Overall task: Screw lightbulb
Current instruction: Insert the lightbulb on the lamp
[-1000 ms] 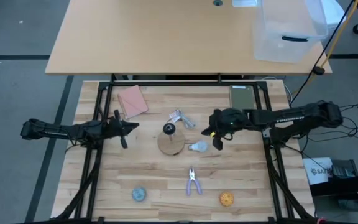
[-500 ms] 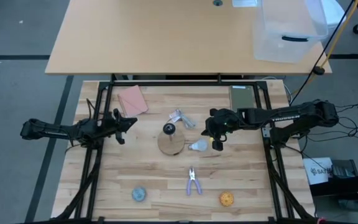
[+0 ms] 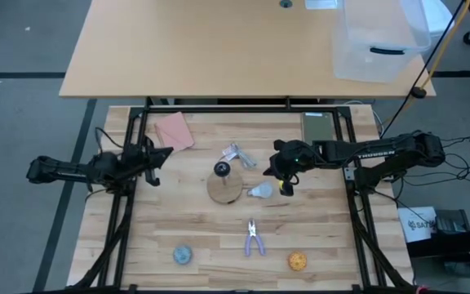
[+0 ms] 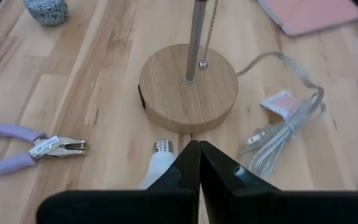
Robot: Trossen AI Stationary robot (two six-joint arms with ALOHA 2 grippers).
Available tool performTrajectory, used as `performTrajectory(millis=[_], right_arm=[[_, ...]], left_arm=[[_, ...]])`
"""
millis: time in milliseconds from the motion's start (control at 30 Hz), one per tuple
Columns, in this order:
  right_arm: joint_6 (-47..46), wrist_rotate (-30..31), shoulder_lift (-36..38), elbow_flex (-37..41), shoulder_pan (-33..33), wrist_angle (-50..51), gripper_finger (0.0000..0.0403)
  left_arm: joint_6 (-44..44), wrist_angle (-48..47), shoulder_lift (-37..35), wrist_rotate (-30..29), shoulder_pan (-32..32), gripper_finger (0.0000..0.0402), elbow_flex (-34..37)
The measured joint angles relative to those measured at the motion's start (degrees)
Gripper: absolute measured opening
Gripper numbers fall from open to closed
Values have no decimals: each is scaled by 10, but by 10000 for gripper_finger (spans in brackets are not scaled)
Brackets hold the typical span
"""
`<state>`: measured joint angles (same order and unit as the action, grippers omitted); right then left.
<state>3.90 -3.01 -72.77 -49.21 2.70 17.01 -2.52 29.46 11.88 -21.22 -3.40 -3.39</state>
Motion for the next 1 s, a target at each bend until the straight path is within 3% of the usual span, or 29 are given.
performTrajectory(millis=[233,367,733,1000], right_arm=[[-2,-1,-11,0,-2,75,5],[-11,-3,-43,0,-2,78,40],[-30,-3,-102,0,-2,55,235],[-47,-7,-103,0,-16,41,351]], left_arm=[[3,34,0,-3,0,0,-1],[-1,2,2,-3,0,0,-1],[4,-160,11,-4,0,8,-1],[-62,-176,119,7,-4,96,-1]])
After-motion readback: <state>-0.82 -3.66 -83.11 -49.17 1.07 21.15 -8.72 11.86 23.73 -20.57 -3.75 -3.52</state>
